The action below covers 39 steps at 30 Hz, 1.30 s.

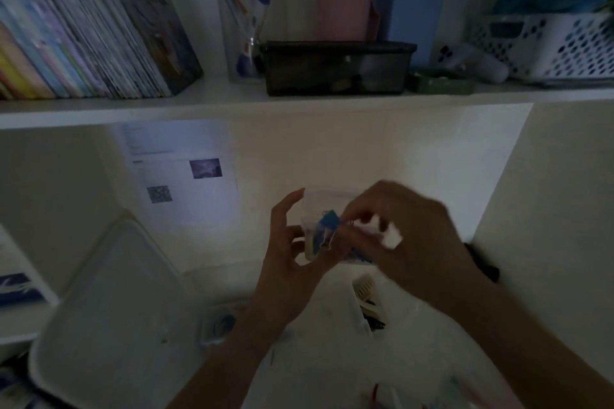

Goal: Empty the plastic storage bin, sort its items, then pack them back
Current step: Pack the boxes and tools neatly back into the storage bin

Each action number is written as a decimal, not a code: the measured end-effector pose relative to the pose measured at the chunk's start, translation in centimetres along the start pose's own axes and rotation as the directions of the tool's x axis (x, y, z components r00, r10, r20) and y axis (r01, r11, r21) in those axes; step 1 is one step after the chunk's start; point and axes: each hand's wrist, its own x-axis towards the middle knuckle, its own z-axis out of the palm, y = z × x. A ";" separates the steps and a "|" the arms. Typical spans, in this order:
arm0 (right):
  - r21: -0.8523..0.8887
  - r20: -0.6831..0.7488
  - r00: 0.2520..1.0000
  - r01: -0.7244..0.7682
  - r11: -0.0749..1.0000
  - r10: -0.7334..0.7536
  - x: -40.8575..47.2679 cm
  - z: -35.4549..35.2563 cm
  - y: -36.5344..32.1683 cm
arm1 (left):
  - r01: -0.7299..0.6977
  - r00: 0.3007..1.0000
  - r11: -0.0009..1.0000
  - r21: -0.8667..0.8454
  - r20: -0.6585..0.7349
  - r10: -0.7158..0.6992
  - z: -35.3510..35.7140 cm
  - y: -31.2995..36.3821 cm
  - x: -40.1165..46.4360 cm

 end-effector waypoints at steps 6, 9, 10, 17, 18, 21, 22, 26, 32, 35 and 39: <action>-0.088 0.156 0.988 0.010 0.996 0.004 -0.6 2.9 0.1 | -0.040 0.999 0.997 0.067 0.009 0.040 -0.1 -1.6 -0.2; -0.087 0.124 0.987 -0.092 0.992 0.103 -0.5 3.2 0.3 | -0.030 0.999 0.999 0.033 0.023 0.030 -0.1 -1.8 -0.2; -0.043 0.114 0.984 -0.135 0.990 0.139 -0.5 3.2 0.3 | -0.034 0.999 0.999 0.019 0.027 0.033 -0.1 -1.7 -0.1; 0.095 0.059 0.937 -0.350 0.932 0.346 0.1 2.0 2.0 | 0.000 1.000 0.996 -0.088 0.021 0.002 -0.6 -2.1 -0.1; 0.067 0.075 0.936 -0.350 0.934 0.345 0.2 1.6 2.4 | -0.004 1.000 0.996 -0.091 0.007 0.005 -0.7 -2.2 -0.1; -0.117 0.117 0.951 -0.273 0.955 0.286 0.4 0.8 3.0 | -0.018 1.000 0.993 -0.115 -0.025 0.016 -0.6 -2.6 -0.1; -0.160 0.109 0.961 -0.237 0.958 0.256 0.4 0.9 3.1 | -0.018 0.999 0.992 -0.128 -0.032 0.014 -0.6 -2.7 0.0; -0.131 0.144 0.943 -0.281 0.951 0.299 0.6 1.0 2.7 | -0.040 0.999 0.991 -0.131 -0.033 0.036 -0.4 -3.0 0.0; -0.044 0.352 0.878 -0.332 0.942 0.326 0.5 1.4 2.5 | -0.126 0.992 0.992 -0.001 -0.031 0.126 -0.8 -3.4 0.3; 0.028 0.324 0.883 -0.368 0.929 0.340 0.3 1.3 2.6 | -0.094 0.996 0.996 -0.010 0.000 0.094 -1.0 -3.5 0.2; -0.130 0.340 0.910 -0.205 0.970 0.238 0.5 2.6 1.2 | -0.077 0.997 0.996 -0.049 -0.010 0.076 -0.7 -3.4 0.7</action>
